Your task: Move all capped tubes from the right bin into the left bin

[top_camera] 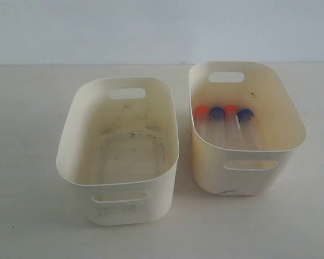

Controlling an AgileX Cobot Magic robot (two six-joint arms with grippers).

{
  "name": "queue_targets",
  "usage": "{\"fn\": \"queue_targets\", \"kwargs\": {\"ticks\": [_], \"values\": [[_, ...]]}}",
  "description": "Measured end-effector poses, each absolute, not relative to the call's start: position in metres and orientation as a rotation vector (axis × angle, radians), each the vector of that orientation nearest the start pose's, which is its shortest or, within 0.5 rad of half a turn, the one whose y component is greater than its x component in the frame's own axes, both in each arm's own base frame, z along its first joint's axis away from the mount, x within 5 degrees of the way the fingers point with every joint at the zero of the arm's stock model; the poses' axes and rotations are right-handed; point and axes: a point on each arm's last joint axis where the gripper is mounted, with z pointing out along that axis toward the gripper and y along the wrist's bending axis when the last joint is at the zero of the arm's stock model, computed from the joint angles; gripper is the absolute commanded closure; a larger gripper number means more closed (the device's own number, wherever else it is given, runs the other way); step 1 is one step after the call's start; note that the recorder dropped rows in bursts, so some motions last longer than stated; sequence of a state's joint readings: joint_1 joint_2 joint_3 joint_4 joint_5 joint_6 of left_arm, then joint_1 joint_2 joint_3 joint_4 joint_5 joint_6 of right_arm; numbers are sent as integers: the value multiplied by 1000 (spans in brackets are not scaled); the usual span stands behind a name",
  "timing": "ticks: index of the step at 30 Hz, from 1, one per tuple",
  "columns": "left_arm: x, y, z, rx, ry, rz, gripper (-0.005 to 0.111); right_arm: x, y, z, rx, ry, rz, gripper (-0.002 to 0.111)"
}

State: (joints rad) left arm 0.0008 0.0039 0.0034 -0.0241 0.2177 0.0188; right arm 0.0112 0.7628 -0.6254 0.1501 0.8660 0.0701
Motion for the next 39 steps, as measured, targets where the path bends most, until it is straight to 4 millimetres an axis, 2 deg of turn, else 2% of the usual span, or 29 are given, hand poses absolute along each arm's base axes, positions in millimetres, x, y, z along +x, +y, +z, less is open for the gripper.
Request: {"fn": "queue_targets", "kwargs": {"ticks": [3, 6, 7, 8, 13, 16, 18, 21, 24, 27, 33, 39], "values": [[56, 0, 192, -1, 1709, -7, 103, 131, 14, 281, 124, 2542, 233, 107], [56, 0, 192, -1, 1709, -7, 103, 138, 21, 286, -16, 2542, 304, 107], [56, 0, 192, -1, 1709, -7, 103, 143, 25, 292, -51, 2523, 357, 107], [56, 0, 192, -1, 1709, -7, 103, 156, 33, 309, -90, 2466, 458, 107], [56, 0, 192, -1, 1709, -7, 103, 197, 41, 359, -168, 2377, 531, 107], [56, 0, 192, -1, 1709, -7, 103, 222, 57, 376, -254, 2385, 570, 107], [56, 0, 192, -1, 1709, -7, 103, 238, 76, 377, -307, 2422, 574, 107], [56, 0, 192, -1, 1709, -7, 103, 262, 104, 368, -338, 2510, 480, 107], [56, 0, 192, -1, 1709, -7, 103, 285, 128, 345, -323, 2623, 358, 107], [56, 0, 192, -1, 1709, -7, 103, 304, 148, 321, -299, 2709, 321, 107], [56, 0, 192, -1, 1709, -7, 103, 336, 162, 280, -200, 2842, 274, 107], [56, 0, 192, -1, 1709, -7, 103, 352, 169, 238, -112, 2951, 227, 107]]}}
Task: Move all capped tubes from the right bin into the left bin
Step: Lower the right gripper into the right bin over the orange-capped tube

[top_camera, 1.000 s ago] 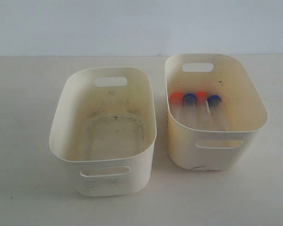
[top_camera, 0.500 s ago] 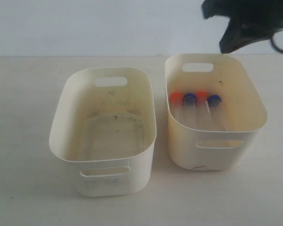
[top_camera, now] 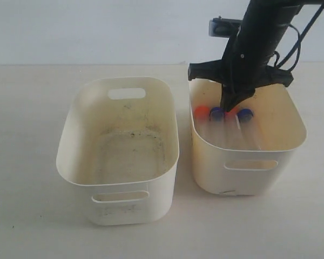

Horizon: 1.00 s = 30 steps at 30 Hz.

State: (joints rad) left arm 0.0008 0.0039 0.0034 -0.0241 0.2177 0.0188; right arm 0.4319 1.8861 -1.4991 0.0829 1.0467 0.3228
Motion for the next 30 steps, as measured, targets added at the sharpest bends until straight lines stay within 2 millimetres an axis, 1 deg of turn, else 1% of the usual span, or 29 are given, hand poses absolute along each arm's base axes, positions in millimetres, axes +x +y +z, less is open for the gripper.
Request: {"fn": "queue_targets", "kwargs": {"ticks": [3, 7, 10, 22, 23, 25, 28, 30], "values": [[56, 0, 192, -1, 1709, -7, 103, 356, 170, 226, -101, 2976, 214, 107], [56, 0, 192, -1, 1709, -7, 103, 362, 160, 219, -51, 2999, 209, 107], [56, 0, 192, -1, 1709, -7, 103, 365, 154, 220, -41, 2995, 191, 107], [56, 0, 192, -1, 1709, -7, 103, 372, 157, 221, -39, 2913, 227, 106], [56, 0, 192, -1, 1709, -7, 103, 372, 157, 220, -39, 2913, 227, 104], [56, 0, 192, -1, 1709, -7, 103, 373, 157, 216, -38, 2922, 222, 95], [56, 0, 192, -1, 1709, -7, 103, 375, 158, 208, -31, 2943, 213, 76], [56, 0, 192, -1, 1709, -7, 103, 376, 159, 204, -31, 2945, 212, 69]]}}
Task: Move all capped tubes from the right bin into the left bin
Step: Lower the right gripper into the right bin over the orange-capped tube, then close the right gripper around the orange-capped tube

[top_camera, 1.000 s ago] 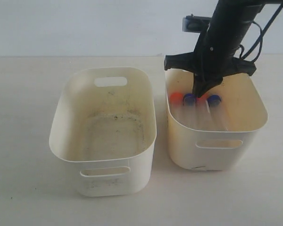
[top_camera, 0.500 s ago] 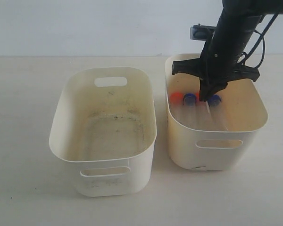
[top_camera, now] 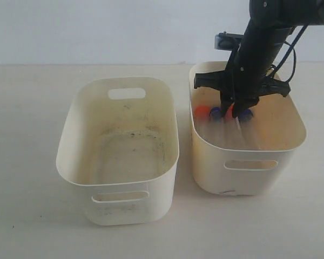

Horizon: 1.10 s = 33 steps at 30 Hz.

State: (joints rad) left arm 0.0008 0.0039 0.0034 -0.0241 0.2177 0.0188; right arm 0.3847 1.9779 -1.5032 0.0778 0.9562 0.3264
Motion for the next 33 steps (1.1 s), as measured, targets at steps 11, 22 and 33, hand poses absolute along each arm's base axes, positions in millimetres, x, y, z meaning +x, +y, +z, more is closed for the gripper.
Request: {"fn": "queue_targets", "kwargs": {"ticks": [11, 22, 33], "values": [[56, 0, 192, -1, 1709, -7, 103, 379, 160, 202, -14, 2922, 223, 52], [56, 0, 192, -1, 1709, -7, 103, 384, 158, 185, 32, 2948, 155, 63], [56, 0, 192, -1, 1709, -7, 103, 388, 154, 179, 73, 2924, 92, 62]]}}
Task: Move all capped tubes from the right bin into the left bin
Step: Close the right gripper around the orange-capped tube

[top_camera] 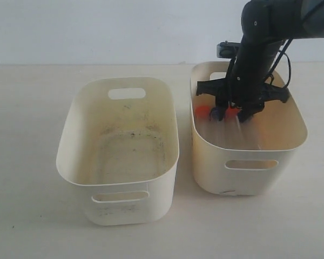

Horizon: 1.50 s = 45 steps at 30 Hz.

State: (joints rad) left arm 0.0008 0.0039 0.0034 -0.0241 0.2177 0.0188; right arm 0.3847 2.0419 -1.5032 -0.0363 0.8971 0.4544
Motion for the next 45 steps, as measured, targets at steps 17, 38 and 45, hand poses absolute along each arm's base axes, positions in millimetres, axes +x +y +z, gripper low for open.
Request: {"fn": "queue_targets", "kwargs": {"ticks": [17, 38, 45], "values": [[56, 0, 192, -1, 1709, -7, 103, 392, 154, 161, 111, 2926, -14, 60], [56, 0, 192, -1, 1709, -7, 103, 394, 152, 152, 109, 2929, -112, 73], [56, 0, 192, -1, 1709, -7, 103, 395, 152, 149, 128, 2927, -108, 73]]}}
